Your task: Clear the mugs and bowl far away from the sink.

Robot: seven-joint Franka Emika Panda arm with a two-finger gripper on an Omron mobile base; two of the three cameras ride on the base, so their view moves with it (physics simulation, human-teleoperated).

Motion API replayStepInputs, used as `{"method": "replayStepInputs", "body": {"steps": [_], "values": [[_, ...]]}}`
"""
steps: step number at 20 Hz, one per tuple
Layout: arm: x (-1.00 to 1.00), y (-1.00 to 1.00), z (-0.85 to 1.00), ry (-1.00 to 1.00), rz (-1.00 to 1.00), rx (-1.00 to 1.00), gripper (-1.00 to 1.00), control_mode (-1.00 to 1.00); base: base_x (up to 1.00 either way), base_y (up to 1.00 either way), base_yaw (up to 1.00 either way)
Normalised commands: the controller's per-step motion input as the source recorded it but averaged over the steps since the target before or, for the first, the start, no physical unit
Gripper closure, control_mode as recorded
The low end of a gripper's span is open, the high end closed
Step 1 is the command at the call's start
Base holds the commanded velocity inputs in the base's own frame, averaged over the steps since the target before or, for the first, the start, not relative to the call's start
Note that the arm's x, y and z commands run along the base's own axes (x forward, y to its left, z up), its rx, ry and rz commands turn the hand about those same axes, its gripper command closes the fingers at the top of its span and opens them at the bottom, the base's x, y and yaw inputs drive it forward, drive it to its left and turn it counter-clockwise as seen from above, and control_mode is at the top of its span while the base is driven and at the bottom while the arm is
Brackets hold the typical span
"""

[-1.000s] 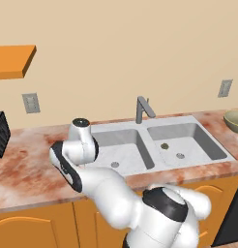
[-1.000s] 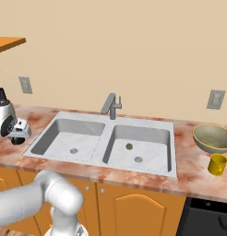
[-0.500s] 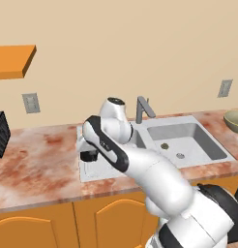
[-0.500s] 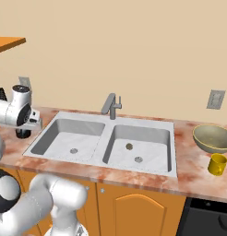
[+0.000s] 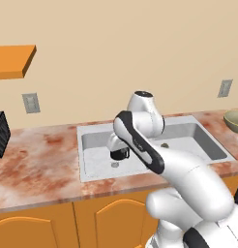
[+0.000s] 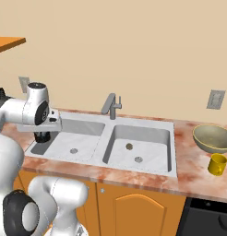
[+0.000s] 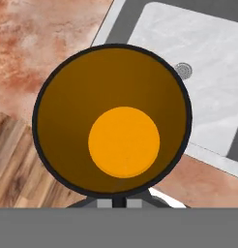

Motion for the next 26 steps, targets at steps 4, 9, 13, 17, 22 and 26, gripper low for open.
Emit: {"method": "replayStepInputs", "body": {"steps": [4,9,13,17,22,26], "values": [[-0.05,-1.00,0.00,0.03,-0.06,-0.02,1.00,-1.00,0.00,0.00,0.00],[-0.03,-0.81,0.00,0.02,-0.15,-0.01,1.00,-1.00,0.00,0.00,0.00],[-0.04,-0.19,0.00,0.00,-0.04,0.00,1.00,-1.00,0.00,0.00,0.00],[0.00,0.00,0.00,0.00,0.00,0.00,1.00,-1.00,0.00,0.00,0.00],[0.00,0.00,0.00,0.00,0.00,0.00,1.00,1.00,0.00,0.00,0.00],[0.00,0.00,0.00,0.00,0.00,0.00,1.00,1.00,-0.06,0.00,0.00]]}}
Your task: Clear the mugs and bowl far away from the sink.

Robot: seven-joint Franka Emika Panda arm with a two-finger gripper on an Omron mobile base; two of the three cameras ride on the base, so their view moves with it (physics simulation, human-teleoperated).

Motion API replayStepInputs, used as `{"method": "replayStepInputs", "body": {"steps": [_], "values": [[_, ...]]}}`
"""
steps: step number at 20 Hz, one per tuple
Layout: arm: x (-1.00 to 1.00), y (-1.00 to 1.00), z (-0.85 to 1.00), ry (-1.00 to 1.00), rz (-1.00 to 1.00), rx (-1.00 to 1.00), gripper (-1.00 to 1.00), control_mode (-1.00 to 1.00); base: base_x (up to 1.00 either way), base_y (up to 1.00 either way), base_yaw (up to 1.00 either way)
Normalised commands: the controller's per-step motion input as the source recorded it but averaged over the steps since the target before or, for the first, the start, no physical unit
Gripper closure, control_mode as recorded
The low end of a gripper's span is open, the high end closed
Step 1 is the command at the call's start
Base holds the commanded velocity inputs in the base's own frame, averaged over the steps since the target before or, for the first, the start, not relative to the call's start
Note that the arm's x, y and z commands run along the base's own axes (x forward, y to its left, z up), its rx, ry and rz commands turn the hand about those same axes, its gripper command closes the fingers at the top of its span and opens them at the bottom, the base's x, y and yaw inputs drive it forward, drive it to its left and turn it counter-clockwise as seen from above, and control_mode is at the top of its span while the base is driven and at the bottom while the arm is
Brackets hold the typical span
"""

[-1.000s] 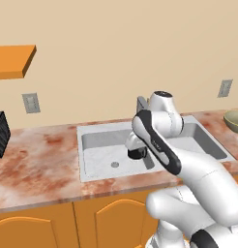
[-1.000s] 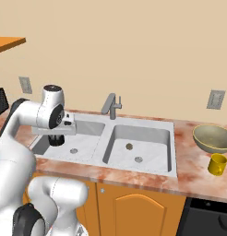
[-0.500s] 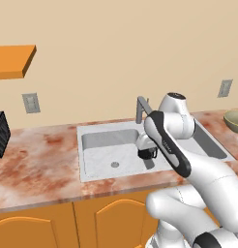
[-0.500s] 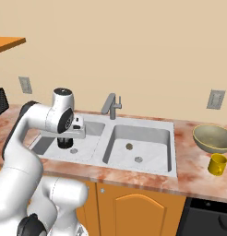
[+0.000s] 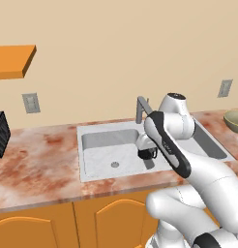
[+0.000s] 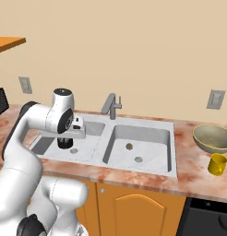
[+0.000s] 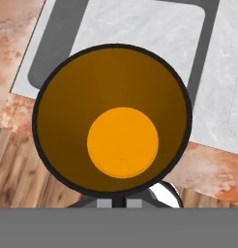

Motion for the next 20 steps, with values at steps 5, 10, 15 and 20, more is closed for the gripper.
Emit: {"method": "replayStepInputs", "body": {"steps": [5,10,15,20], "values": [[0.00,0.00,0.00,0.00,0.00,0.00,1.00,1.00,-0.11,0.05,0.04],[0.00,0.00,0.00,0.00,0.00,0.00,1.00,1.00,-0.25,0.40,0.37],[0.00,0.00,0.00,0.00,0.00,0.00,1.00,1.00,-0.30,0.32,0.48],[0.00,0.00,0.00,0.00,0.00,0.00,1.00,1.00,-0.26,0.12,0.59]]}}
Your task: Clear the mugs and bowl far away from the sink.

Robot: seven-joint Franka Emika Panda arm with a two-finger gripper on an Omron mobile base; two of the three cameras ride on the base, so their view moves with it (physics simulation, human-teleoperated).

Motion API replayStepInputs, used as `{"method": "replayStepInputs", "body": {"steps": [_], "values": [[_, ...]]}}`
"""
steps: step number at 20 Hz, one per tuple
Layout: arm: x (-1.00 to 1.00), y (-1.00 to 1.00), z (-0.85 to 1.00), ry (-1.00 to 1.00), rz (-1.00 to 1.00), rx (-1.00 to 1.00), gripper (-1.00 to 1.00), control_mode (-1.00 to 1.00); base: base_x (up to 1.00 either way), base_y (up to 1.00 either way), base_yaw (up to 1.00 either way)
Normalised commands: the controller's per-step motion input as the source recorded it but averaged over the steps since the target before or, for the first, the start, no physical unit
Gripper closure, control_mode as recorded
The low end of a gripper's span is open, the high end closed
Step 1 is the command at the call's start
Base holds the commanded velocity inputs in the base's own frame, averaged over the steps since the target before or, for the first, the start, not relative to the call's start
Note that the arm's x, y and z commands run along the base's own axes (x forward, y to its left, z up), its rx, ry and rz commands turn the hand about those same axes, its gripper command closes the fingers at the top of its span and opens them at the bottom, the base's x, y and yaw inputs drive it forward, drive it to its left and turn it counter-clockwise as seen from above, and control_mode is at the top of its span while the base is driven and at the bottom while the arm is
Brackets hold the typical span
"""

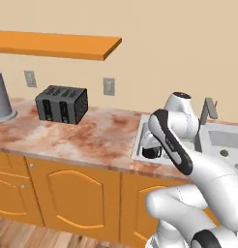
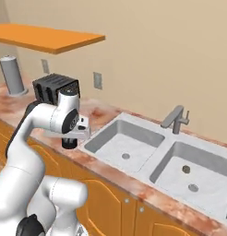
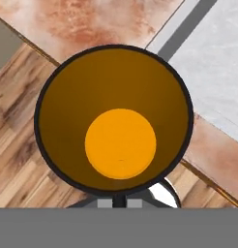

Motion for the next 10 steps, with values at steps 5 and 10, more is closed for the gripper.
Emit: {"method": "replayStepInputs", "body": {"steps": [5,10], "values": [[0.00,0.00,0.00,0.00,0.00,0.00,1.00,1.00,-0.35,0.54,0.69],[0.00,0.00,0.00,0.00,0.00,0.00,1.00,1.00,-0.27,0.63,0.90]]}}
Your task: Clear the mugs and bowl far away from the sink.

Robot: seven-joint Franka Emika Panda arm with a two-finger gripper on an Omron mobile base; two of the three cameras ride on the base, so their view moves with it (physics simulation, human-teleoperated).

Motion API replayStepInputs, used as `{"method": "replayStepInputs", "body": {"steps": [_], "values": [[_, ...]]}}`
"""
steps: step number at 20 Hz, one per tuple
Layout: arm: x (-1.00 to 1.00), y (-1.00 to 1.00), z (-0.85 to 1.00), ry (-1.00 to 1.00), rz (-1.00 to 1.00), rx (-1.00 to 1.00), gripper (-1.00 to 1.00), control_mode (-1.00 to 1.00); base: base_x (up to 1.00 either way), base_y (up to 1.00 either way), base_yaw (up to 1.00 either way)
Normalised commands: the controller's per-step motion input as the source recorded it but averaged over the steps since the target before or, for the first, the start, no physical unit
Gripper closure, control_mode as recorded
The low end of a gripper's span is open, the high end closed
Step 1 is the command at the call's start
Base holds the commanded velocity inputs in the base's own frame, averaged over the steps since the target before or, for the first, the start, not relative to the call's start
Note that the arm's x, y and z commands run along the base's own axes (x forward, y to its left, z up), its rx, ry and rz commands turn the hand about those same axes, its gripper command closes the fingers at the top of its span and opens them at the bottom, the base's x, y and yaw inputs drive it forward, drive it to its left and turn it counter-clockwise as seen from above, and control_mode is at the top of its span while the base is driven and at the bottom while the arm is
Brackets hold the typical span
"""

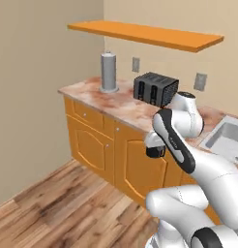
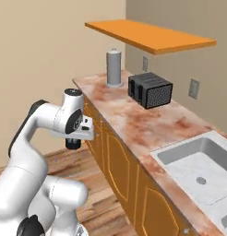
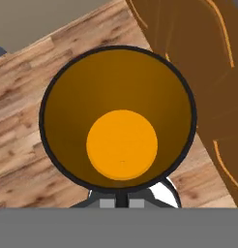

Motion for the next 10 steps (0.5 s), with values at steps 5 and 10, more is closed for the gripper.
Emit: {"method": "replayStepInputs", "body": {"steps": [5,10], "values": [[0.00,0.00,0.00,0.00,0.00,0.00,1.00,1.00,-0.01,0.28,1.00],[0.00,0.00,0.00,0.00,0.00,0.00,1.00,1.00,-0.06,0.15,1.00]]}}
